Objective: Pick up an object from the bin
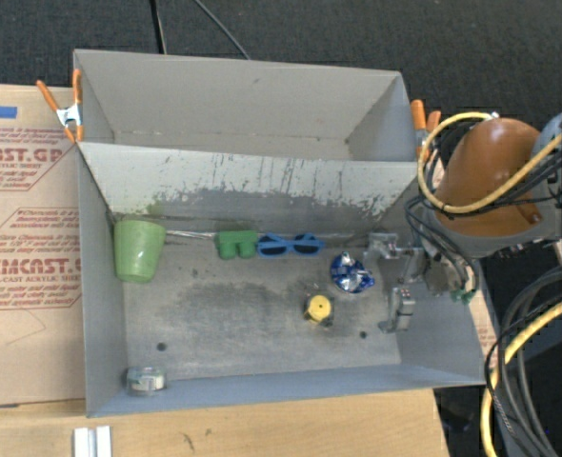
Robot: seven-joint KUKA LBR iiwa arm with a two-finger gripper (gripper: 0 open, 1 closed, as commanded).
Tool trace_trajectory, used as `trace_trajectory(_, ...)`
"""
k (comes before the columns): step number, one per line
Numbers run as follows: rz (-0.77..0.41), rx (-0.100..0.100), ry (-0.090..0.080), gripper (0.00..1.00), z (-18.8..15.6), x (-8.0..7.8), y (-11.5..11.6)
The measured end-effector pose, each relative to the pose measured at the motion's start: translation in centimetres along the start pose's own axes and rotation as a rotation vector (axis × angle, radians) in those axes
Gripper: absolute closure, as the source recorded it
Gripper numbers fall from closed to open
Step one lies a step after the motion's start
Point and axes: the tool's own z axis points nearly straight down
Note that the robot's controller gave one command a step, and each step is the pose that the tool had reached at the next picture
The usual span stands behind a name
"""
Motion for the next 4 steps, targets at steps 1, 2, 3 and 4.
trace_trajectory(1,0.066,-0.004,0.004,0.00,8.9,-4.9,5.7)
trace_trajectory(2,0.070,-0.001,-0.001,1.00,8.4,-5.0,5.3)
trace_trajectory(3,0.070,-0.001,-0.003,0.00,8.5,-5.0,5.3)
trace_trajectory(4,-0.135,0.002,-0.002,0.00,8.9,-6.9,-0.8)
